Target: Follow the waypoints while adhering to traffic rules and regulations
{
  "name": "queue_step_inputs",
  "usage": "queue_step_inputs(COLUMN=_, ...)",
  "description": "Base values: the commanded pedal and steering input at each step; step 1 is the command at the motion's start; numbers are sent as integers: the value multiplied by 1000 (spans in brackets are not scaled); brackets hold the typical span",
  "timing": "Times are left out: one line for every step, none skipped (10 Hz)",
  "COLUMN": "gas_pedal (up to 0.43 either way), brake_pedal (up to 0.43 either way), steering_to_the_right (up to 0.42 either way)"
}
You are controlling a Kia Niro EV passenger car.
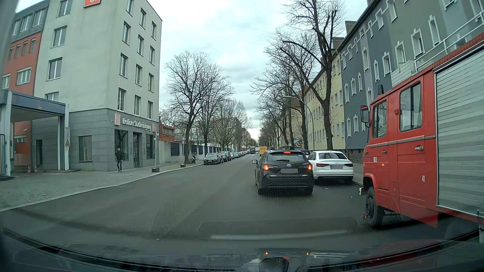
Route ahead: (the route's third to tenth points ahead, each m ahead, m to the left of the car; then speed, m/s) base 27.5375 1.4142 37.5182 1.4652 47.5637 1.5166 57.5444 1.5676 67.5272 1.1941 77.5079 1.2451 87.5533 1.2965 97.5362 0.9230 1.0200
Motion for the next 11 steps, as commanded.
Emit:
queue_step_inputs(gas_pedal=130, brake_pedal=12, steering_to_the_right=-237)
queue_step_inputs(gas_pedal=130, brake_pedal=18, steering_to_the_right=-242)
queue_step_inputs(gas_pedal=138, brake_pedal=12, steering_to_the_right=-243)
queue_step_inputs(gas_pedal=150, brake_pedal=18, steering_to_the_right=-247)
queue_step_inputs(gas_pedal=150, brake_pedal=18, steering_to_the_right=-254)
queue_step_inputs(gas_pedal=150, brake_pedal=18, steering_to_the_right=-260)
queue_step_inputs(gas_pedal=157, brake_pedal=18, steering_to_the_right=-261)
queue_step_inputs(gas_pedal=157, brake_pedal=18, steering_to_the_right=-261)
queue_step_inputs(gas_pedal=157, brake_pedal=18, steering_to_the_right=-257)
queue_step_inputs(gas_pedal=157, brake_pedal=18, steering_to_the_right=-254)
queue_step_inputs(gas_pedal=169, brake_pedal=18, steering_to_the_right=-249)
